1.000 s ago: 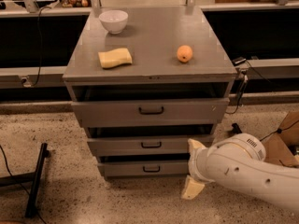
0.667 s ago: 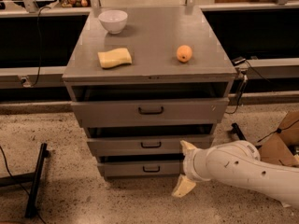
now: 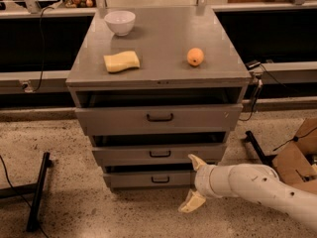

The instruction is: Open bottom drawer

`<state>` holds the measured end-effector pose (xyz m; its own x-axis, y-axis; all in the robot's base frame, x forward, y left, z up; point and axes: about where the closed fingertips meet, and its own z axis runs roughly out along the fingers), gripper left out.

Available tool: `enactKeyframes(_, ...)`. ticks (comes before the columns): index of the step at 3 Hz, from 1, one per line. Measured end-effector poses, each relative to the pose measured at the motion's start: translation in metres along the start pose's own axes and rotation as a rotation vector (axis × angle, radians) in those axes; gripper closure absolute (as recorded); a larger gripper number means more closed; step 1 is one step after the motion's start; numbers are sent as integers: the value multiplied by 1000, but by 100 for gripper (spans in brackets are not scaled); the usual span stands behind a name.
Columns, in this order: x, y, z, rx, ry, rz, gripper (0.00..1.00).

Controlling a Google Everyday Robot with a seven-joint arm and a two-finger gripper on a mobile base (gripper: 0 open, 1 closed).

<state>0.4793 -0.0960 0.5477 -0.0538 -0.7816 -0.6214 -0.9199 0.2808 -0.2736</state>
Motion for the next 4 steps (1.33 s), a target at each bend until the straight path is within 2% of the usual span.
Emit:
enactKeyframes(1, 31, -1, 24, -58, 56, 7, 0)
enactKeyframes(2, 69, -8, 74, -124, 82, 25, 0)
enactKeyframes(3, 94, -13, 117, -154, 5, 97, 0)
enactKeyframes(4, 109, -6, 142, -165, -22, 126, 0)
